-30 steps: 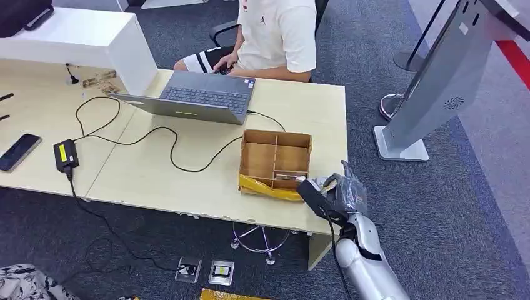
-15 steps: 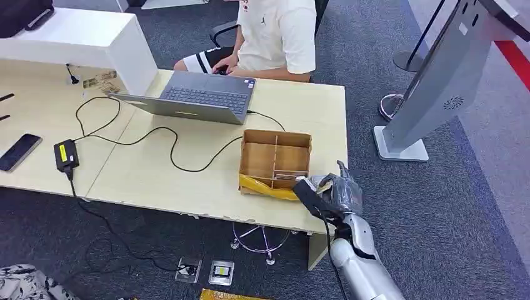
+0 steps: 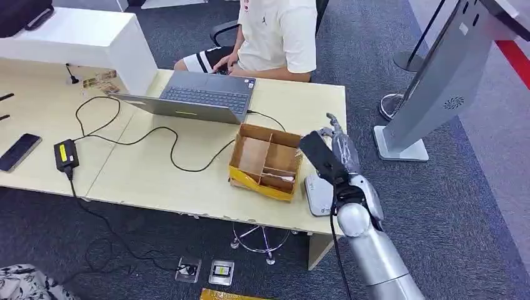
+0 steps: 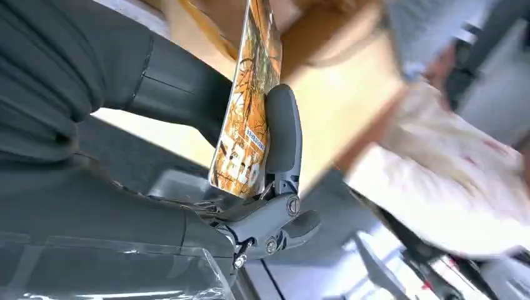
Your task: Pass the card to the sensor for recognition and then transmit it.
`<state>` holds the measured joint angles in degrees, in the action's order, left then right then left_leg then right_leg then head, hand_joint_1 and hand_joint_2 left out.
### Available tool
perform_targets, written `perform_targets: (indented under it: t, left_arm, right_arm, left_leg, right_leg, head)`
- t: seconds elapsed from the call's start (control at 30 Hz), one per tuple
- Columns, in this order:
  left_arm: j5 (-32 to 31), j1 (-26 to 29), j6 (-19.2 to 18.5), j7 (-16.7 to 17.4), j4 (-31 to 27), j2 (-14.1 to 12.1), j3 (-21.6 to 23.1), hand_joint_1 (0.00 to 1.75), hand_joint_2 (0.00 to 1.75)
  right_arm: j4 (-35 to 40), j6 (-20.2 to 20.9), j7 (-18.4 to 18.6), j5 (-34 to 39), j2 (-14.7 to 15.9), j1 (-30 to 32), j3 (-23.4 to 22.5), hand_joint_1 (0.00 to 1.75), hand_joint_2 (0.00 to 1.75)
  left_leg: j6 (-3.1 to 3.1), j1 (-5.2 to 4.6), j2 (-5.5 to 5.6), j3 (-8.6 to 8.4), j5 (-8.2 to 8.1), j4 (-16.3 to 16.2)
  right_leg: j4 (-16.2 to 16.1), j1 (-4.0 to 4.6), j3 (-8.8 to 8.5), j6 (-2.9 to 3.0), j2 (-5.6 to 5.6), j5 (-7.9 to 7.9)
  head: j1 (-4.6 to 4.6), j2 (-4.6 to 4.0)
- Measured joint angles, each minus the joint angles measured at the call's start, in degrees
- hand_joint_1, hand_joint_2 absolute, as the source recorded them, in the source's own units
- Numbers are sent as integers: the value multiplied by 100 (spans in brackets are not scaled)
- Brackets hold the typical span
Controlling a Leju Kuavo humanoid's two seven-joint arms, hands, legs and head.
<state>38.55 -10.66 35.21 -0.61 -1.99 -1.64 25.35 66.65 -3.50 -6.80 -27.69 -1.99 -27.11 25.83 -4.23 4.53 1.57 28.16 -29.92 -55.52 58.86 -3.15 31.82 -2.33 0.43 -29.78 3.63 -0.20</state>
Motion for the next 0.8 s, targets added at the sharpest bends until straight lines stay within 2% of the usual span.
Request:
perform_targets:
  t: [0.27,0.47,0.6,0.7,0.8]
  left_arm:
    - [-435,68,0,52,-116,20,-245,0,175]
    - [-653,135,0,120,-343,20,-336,0,175]
    - [-660,147,-2,120,-474,15,-339,0,175]
    - [-656,146,-2,114,-568,9,-336,0,175]
    - [-607,150,0,46,-634,7,-334,0,175]
  right_arm:
    - [1469,238,247,-690,15,-545,-124,175,175]
    - [1635,502,302,-1268,-109,-981,-94,175,175]
    - [1096,439,87,-2042,-346,-1517,90,175,175]
    - [129,161,-83,-2934,-689,-2002,337,175,175]
    - [-787,92,-26,-3552,-1004,-2316,610,175,175]
  left_leg:
    - [0,0,-6,-2,0,-1]
    - [0,0,-2,5,0,1]
    - [0,0,-2,20,0,2]
    - [2,2,11,14,5,3]
    - [4,1,30,20,10,2]
  right_leg:
    - [0,0,0,-2,3,1]
    - [1,0,-5,-2,1,2]
    - [5,0,-3,-2,1,2]
    - [7,2,-1,-2,-9,1]
    - [10,2,-3,-2,-31,1]
  head:
    - [0,0]
    - [0,0]
    - [2,0]
    - [4,0]
    - [-7,0]
